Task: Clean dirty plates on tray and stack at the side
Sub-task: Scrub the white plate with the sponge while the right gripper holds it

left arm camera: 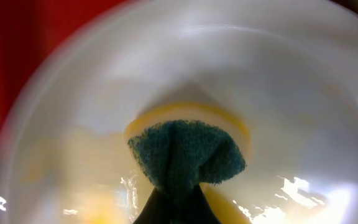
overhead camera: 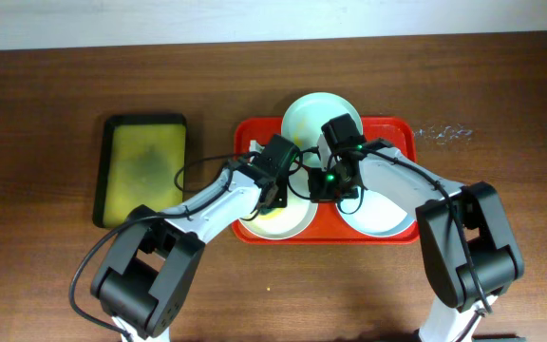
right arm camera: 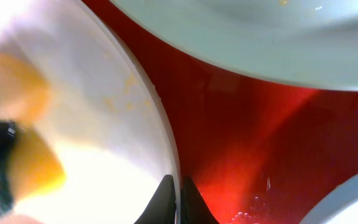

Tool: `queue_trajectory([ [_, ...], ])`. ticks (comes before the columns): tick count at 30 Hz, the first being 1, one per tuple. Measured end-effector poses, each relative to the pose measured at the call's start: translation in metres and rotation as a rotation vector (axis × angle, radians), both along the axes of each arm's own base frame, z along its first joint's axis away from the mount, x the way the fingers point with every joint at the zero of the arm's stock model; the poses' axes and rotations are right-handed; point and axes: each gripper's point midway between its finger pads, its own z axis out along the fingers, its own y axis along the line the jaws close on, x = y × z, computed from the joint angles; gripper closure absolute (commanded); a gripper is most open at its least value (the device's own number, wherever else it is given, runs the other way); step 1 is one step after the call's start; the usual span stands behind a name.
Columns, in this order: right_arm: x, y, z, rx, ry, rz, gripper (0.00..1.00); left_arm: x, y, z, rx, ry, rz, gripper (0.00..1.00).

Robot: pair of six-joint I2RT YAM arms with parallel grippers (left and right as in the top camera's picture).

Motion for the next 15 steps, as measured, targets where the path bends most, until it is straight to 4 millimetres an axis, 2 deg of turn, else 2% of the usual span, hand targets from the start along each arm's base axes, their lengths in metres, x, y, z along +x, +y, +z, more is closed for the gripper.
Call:
queue_trajectory([
  [4, 0.0, 0.0, 0.0, 0.0, 0.0, 0.0, 0.96, 0.007, 0.03, 0.005, 0.167, -0.058, 0.032, 1.0],
  [7, 0.0, 0.0, 0.0, 0.0, 0.0, 0.0, 0.96, 0.008, 0.039, 0.014, 0.258, -0.035, -0.022, 1.0],
  [10, 0.0, 0.0, 0.0, 0.0, 0.001, 0.0, 0.96, 0.017, 0.025, 0.029, 0.203, -0.039, -0.039, 1.0],
  [15, 0.0, 0.0, 0.0, 0.0, 0.001, 0.0, 0.96, 0.003, -0.022, 0.025, -0.058, 0.067, -0.114, 1.0],
])
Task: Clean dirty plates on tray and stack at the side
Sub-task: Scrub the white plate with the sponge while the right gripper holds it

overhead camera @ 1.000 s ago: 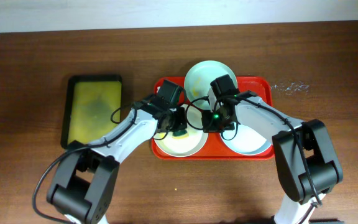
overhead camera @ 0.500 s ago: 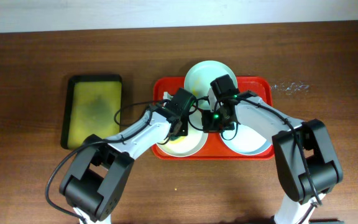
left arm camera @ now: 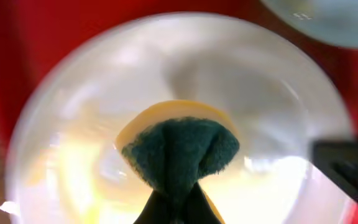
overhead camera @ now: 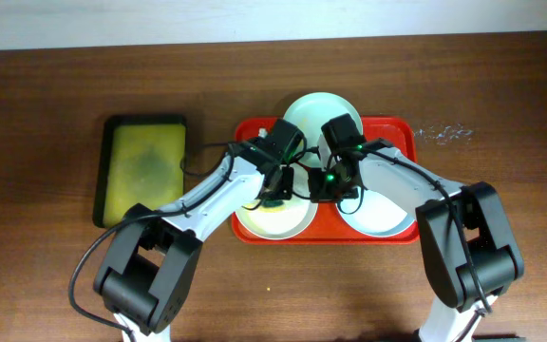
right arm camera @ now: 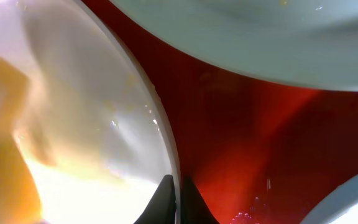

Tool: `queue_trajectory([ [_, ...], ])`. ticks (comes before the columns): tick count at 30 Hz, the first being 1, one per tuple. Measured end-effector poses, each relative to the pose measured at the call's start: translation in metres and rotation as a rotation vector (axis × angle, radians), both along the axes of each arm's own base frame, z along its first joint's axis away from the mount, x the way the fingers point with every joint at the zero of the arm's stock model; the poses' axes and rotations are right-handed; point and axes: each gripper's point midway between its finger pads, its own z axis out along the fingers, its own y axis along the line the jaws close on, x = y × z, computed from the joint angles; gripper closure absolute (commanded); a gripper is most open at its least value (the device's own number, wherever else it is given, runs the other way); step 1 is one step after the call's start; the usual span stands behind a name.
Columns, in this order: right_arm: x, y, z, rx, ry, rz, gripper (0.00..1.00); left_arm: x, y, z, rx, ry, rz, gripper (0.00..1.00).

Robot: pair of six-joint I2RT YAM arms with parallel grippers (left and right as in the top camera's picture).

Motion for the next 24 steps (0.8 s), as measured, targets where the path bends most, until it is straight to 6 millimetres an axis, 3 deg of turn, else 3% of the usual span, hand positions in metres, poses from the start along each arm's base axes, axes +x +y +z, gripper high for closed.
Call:
queue_trajectory([
  [2, 0.0, 0.0, 0.0, 0.0, 0.0, 0.0, 0.96, -0.003, -0.004, 0.0, -0.072, 0.048, 0.001, 1.0],
  [7, 0.0, 0.0, 0.0, 0.001, -0.002, 0.0, 0.96, 0.007, 0.016, 0.002, -0.203, 0.133, 0.055, 1.0],
  [14, 0.001, 0.0, 0.0, 0.001, -0.003, 0.0, 0.96, -0.018, -0.008, -0.017, -0.199, 0.211, -0.023, 1.0],
  [18, 0.001, 0.0, 0.0, 0.001, -0.002, 0.0, 0.96, -0.019, -0.01, -0.017, -0.199, 0.208, -0.03, 1.0],
  [24, 0.0, 0.0, 0.0, 0.001, -0.002, 0.0, 0.96, -0.022, -0.032, -0.009, -0.314, 0.212, -0.167, 1.0],
])
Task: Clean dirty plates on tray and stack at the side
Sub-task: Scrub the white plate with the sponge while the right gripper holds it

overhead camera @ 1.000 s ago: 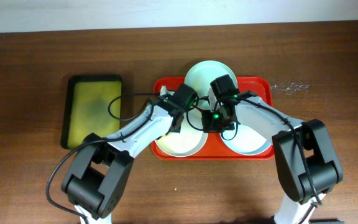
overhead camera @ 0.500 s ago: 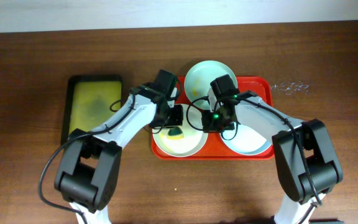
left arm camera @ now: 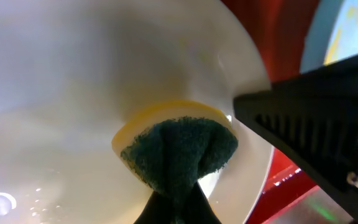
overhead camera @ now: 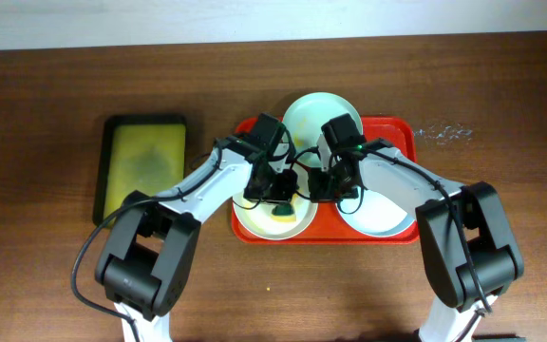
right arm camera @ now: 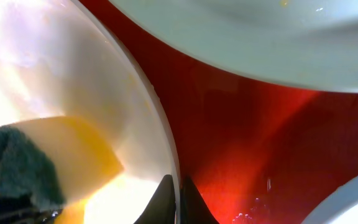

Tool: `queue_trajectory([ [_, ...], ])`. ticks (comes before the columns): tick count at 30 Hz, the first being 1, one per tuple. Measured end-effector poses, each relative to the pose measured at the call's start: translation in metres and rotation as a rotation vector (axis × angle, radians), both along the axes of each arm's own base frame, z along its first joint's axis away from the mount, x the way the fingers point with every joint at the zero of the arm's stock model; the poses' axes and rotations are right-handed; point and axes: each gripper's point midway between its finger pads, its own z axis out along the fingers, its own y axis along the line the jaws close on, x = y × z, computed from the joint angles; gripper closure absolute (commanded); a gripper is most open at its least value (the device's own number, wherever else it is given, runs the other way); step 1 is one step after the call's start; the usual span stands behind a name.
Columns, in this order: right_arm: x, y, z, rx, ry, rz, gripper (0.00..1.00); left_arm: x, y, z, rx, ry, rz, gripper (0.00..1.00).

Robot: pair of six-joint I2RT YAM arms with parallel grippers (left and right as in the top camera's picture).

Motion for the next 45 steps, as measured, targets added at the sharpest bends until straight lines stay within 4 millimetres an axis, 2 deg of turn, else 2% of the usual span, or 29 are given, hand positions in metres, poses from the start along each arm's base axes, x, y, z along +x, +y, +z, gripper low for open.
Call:
queue_trajectory([
  [3, 0.0, 0.0, 0.0, 0.0, 0.0, 0.0, 0.96, 0.009, -0.002, 0.0, -0.002, -0.04, -0.002, 1.0],
  [7, 0.0, 0.0, 0.0, 0.0, 0.0, 0.0, 0.96, 0.036, 0.011, -0.003, 0.11, -0.148, 0.112, 1.0],
  [10, 0.0, 0.0, 0.0, 0.001, 0.001, -0.005, 0.96, 0.037, 0.014, -0.015, 0.191, -0.169, 0.145, 1.0],
  [13, 0.001, 0.0, 0.0, 0.0, 0.001, -0.008, 0.96, 0.04, 0.017, -0.018, 0.274, -0.202, 0.164, 1.0],
  [15, 0.001, 0.0, 0.0, 0.001, 0.0, -0.008, 0.96, 0.044, 0.037, -0.017, 0.416, -0.261, 0.184, 1.0],
  [16, 0.001, 0.0, 0.0, 0.001, 0.0, -0.007, 0.96, 0.048, 0.064, -0.015, 0.554, -0.305, 0.206, 1.0],
  [17, 0.001, 0.0, 0.0, 0.001, -0.001, -0.005, 0.96, 0.049, 0.076, -0.015, 0.618, -0.322, 0.217, 1.0],
  [20, 0.001, 0.002, 0.0, 0.013, -0.002, -0.001, 0.96, 0.052, 0.093, -0.014, 0.731, -0.367, 0.221, 1.0],
  [23, 0.002, 0.003, 0.0, 0.018, -0.003, 0.001, 0.96, 0.052, 0.096, -0.013, 0.746, -0.369, 0.22, 1.0],
  [25, 0.002, 0.004, 0.0, 0.02, -0.003, 0.001, 0.96, 0.048, 0.093, -0.009, 0.681, -0.325, 0.228, 1.0],
  [27, 0.001, 0.004, 0.0, 0.02, -0.003, 0.002, 0.96, 0.043, 0.079, 0.006, 0.502, -0.252, 0.244, 1.0],
  [28, 0.001, 0.004, 0.0, 0.02, -0.002, 0.002, 0.96, 0.04, 0.06, 0.016, 0.374, -0.222, 0.228, 1.0],
  [29, 0.001, 0.004, 0.0, 0.02, -0.002, 0.001, 0.96, 0.033, 0.046, 0.019, 0.306, -0.194, 0.201, 1.0],
  [31, 0.001, 0.004, 0.0, 0.02, -0.002, 0.002, 0.96, 0.021, 0.034, 0.01, 0.252, -0.151, 0.171, 1.0],
  [32, 0.001, 0.004, 0.0, 0.02, -0.002, 0.002, 0.96, 0.009, 0.035, -0.001, 0.245, -0.111, 0.159, 1.0],
  [35, 0.001, 0.004, 0.0, 0.02, -0.002, 0.002, 0.96, 0.003, 0.041, -0.018, 0.263, -0.105, 0.16, 1.0],
  [38, 0.001, 0.004, 0.0, 0.02, -0.002, 0.002, 0.96, 0.006, 0.051, -0.02, 0.335, -0.161, 0.19, 1.0],
  [43, 0.001, 0.004, 0.0, 0.02, -0.001, 0.002, 0.96, 0.024, 0.106, -0.015, 0.618, -0.323, 0.298, 1.0],
  [45, 0.001, 0.004, 0.0, 0.021, -0.002, 0.002, 0.96, 0.026, 0.109, -0.014, 0.633, -0.339, 0.319, 1.0],
])
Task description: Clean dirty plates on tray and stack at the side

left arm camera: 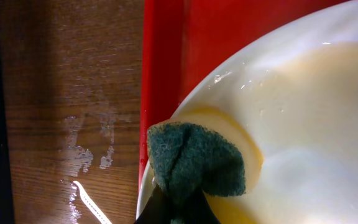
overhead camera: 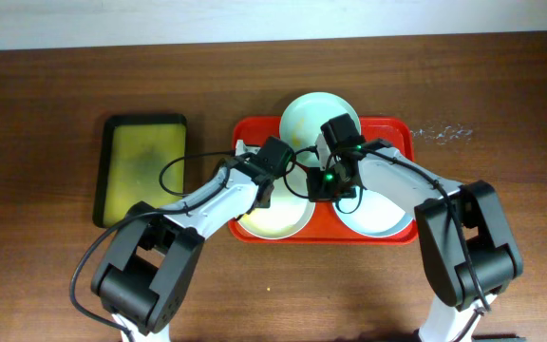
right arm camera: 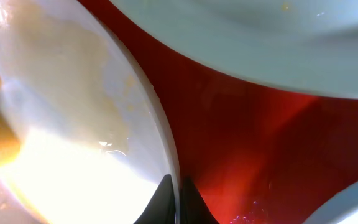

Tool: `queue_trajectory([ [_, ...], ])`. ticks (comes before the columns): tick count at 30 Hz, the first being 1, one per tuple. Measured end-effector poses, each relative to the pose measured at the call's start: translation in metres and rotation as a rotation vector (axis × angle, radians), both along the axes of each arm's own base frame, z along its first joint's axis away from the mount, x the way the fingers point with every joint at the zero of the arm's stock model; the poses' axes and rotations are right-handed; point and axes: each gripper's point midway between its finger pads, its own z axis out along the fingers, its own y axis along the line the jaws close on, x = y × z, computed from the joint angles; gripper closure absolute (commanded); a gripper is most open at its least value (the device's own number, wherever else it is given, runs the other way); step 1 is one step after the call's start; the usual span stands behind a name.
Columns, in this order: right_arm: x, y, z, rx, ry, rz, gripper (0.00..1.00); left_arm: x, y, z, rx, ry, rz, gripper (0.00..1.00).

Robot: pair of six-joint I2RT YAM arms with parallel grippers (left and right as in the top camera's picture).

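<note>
A red tray (overhead camera: 402,128) holds three white plates. My left gripper (left arm camera: 178,208) is shut on a green-and-yellow sponge (left arm camera: 194,162), which presses on the left rim of the front-left plate (left arm camera: 303,124), close to the tray's left wall (left arm camera: 160,74). That plate (overhead camera: 278,220) carries a yellowish film. My right gripper (right arm camera: 179,193) is shut on the same plate's right rim (right arm camera: 169,155), one finger on each side. Overhead, the left gripper (overhead camera: 262,195) and the right gripper (overhead camera: 319,185) flank this plate.
A second plate (overhead camera: 313,114) lies at the tray's back and a third plate (overhead camera: 383,217) at its right. A dark tray of yellowish liquid (overhead camera: 143,169) sits on the table to the left. Wet smears (overhead camera: 442,133) mark the wood beyond the tray's right corner.
The sponge in my left gripper has gone from the plate's right side, next to the right gripper, to its left rim by the tray wall. The right gripper has stayed on the rim.
The sponge first pressed on the middle of the front-left plate and was still there a moment later. Then it was at the plate's right edge beside the right gripper, and now at the left rim. The right gripper pinched the plate's rim at every moment.
</note>
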Motion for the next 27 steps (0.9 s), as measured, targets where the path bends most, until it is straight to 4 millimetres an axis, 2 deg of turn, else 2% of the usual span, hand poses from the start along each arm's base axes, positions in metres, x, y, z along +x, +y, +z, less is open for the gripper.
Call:
queue_trajectory([
  [3, 0.0, 0.0, 0.0, 0.0, 0.0, 0.001, 0.96, 0.0, 0.003, 0.009, -0.006, -0.024, 0.011, 1.0],
  [4, 0.0, 0.0, 0.0, 0.0, 0.0, 0.001, 0.96, 0.002, 0.008, 0.021, -0.012, -0.05, 0.023, 1.0],
  [6, 0.0, 0.0, 0.0, 0.0, 0.0, 0.001, 0.96, 0.011, 0.017, 0.058, -0.075, -0.132, 0.062, 1.0],
  [9, 0.0, 0.0, 0.0, 0.0, -0.002, 0.004, 0.96, 0.008, 0.002, 0.109, -0.239, -0.213, 0.034, 1.0],
  [11, 0.0, 0.0, 0.0, 0.0, -0.001, 0.003, 0.96, 0.004, -0.001, 0.129, -0.332, -0.222, 0.025, 1.0],
  [12, 0.0, 0.0, 0.0, 0.0, -0.002, 0.004, 0.96, 0.003, 0.005, 0.131, -0.357, -0.209, 0.039, 1.0],
  [14, 0.0, 0.0, 0.0, 0.0, -0.002, 0.004, 0.96, 0.003, 0.033, 0.126, -0.373, -0.164, 0.111, 1.0],
  [16, 0.0, 0.0, 0.0, 0.0, -0.001, 0.004, 0.96, 0.004, 0.08, 0.12, -0.357, -0.135, 0.236, 1.0],
  [19, -0.001, 0.0, 0.0, -0.001, 0.0, 0.003, 0.96, -0.008, 0.141, 0.112, -0.326, -0.08, 0.41, 1.0],
  [20, -0.003, -0.001, 0.001, -0.009, 0.007, 0.002, 0.96, -0.01, 0.155, 0.111, -0.323, -0.075, 0.452, 1.0],
  [22, -0.006, -0.006, 0.009, -0.03, 0.005, -0.006, 0.96, -0.013, 0.177, 0.11, -0.322, -0.079, 0.517, 1.0],
  [24, -0.006, -0.019, 0.034, -0.113, -0.062, -0.011, 0.96, -0.014, 0.19, 0.11, -0.32, -0.085, 0.554, 1.0],
  [27, 0.002, -0.017, 0.071, -0.256, -0.199, 0.042, 0.96, -0.014, 0.192, 0.11, -0.32, -0.085, 0.559, 1.0],
])
